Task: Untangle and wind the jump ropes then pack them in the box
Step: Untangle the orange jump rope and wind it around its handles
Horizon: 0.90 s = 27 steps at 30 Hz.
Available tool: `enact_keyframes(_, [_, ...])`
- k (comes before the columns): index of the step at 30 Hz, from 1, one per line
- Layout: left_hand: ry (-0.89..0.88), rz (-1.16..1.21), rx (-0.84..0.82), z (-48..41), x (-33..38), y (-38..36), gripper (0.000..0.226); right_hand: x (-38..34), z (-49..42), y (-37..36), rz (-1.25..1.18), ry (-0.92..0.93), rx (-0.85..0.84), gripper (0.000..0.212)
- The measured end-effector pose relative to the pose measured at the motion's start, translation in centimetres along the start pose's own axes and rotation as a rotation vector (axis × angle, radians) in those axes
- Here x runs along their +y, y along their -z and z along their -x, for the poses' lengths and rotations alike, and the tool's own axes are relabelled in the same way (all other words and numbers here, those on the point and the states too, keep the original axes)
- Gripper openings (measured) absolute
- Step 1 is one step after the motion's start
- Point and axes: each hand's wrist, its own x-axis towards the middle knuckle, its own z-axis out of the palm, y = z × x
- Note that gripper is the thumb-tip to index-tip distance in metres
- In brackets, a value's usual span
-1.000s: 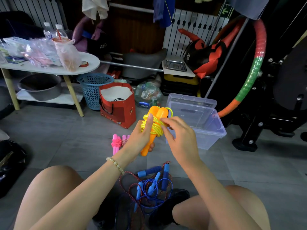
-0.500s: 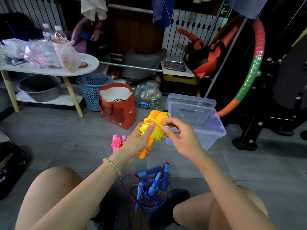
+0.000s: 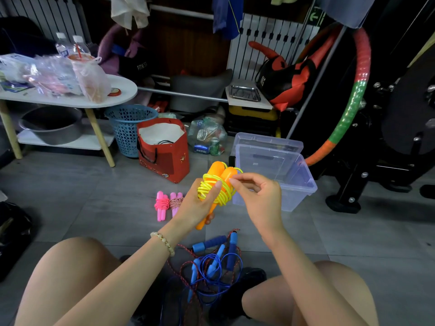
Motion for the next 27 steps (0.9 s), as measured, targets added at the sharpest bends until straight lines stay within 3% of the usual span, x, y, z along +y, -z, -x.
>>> enact_keyframes(5, [-0.037,-0.002,0.04,-0.2,0.2,-0.1,0.044,-0.3,-0.2,-0.8,0.023,0.035,0.037,0.007])
enact_keyframes(14, [0.061,0.02,0.098,-0.2,0.0,0.0,0.043,1.3,0.6,-1.9,0.232,0.214,-0.088,0.023])
enact_keyframes(21, [0.01,0.066,0.179,-0.3,-0.6,-1.0,0.032,2.0,0.7,-2.9,0.538,0.318,0.004,0.023])
enact_keyframes(27, [0.01,0.051,0.197,-0.3,-0.6,-1.0,0.032,1.2,0.2,-4.0,0.731,0.349,-0.024,0.019])
